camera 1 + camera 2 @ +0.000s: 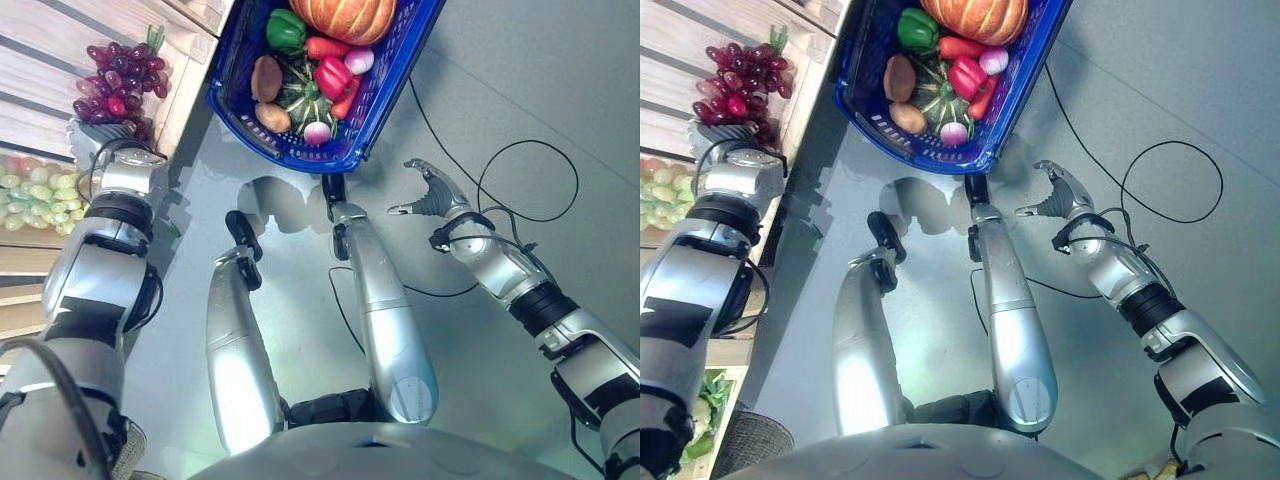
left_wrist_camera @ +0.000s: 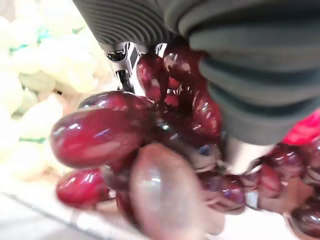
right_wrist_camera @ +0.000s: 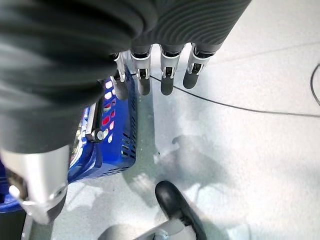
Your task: Pick up fruits and vegetables into the basket
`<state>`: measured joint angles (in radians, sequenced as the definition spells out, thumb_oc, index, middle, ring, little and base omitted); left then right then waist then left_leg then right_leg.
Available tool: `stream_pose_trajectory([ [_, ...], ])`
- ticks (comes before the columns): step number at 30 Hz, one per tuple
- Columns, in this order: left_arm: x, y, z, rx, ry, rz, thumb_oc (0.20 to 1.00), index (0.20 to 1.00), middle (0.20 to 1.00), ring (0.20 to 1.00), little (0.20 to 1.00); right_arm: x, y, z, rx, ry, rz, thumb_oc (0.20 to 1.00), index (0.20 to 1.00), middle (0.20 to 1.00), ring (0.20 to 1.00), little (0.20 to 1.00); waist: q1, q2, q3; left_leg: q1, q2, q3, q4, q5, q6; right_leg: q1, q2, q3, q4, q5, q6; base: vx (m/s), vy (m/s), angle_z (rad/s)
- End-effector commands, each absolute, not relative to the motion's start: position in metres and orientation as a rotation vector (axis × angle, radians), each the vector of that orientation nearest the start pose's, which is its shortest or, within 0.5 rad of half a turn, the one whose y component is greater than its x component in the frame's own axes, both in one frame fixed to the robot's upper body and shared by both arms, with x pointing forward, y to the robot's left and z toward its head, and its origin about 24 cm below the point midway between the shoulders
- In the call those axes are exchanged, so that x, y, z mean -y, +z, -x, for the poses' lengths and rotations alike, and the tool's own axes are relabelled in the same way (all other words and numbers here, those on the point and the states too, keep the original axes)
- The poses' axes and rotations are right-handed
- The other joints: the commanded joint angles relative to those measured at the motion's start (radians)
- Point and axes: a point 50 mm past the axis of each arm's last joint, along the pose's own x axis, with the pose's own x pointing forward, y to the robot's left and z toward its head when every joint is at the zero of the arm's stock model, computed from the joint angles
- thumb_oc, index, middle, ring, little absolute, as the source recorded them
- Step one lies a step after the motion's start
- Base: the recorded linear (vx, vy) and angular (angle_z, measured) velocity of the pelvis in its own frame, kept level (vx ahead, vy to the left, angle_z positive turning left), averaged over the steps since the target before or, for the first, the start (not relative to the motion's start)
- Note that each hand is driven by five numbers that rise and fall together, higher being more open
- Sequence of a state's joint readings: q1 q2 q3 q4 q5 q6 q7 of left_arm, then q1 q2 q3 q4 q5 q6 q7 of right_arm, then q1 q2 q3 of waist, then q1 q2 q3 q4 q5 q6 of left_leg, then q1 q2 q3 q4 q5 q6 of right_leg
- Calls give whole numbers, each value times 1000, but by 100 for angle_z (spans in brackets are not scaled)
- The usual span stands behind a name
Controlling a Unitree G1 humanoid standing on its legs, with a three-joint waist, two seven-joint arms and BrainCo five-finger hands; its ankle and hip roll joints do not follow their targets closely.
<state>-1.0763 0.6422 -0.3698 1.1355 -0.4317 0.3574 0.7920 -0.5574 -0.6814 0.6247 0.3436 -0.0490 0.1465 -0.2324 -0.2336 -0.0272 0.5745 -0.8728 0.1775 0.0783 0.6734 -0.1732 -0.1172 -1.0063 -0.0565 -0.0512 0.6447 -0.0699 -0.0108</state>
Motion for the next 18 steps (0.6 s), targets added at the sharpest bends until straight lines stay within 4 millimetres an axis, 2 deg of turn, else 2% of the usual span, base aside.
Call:
stream_pose_trajectory([
  [1, -311, 134, -368, -407, 937, -519, 200, 200, 200, 200, 200, 176, 70, -325, 15, 149, 859, 1000, 1000, 1000, 1000, 1000, -12, -30, -54, -52, -17, 65, -26, -8, 60, 9, 19, -13, 45, -121, 36, 0, 0, 0],
  [10, -315, 131, -366, -385, 959, -485, 200, 200, 200, 200, 200, 172, 68, -321, 50, 160, 854, 1000, 1000, 1000, 1000, 1000, -11, -29, -54, -46, -20, 63, -45, 0, 54, 13, 21, -14, 30, -119, 32, -1, 3, 0],
  [18, -305, 130, -371, -310, 846, -472, 200, 200, 200, 200, 200, 176, 68, -316, 46, 181, 885, 1000, 1000, 1000, 1000, 1000, -2, -10, -54, -9, -22, 68, -69, 12, 52, 40, 13, -10, 32, -130, 34, 1, 57, -1],
])
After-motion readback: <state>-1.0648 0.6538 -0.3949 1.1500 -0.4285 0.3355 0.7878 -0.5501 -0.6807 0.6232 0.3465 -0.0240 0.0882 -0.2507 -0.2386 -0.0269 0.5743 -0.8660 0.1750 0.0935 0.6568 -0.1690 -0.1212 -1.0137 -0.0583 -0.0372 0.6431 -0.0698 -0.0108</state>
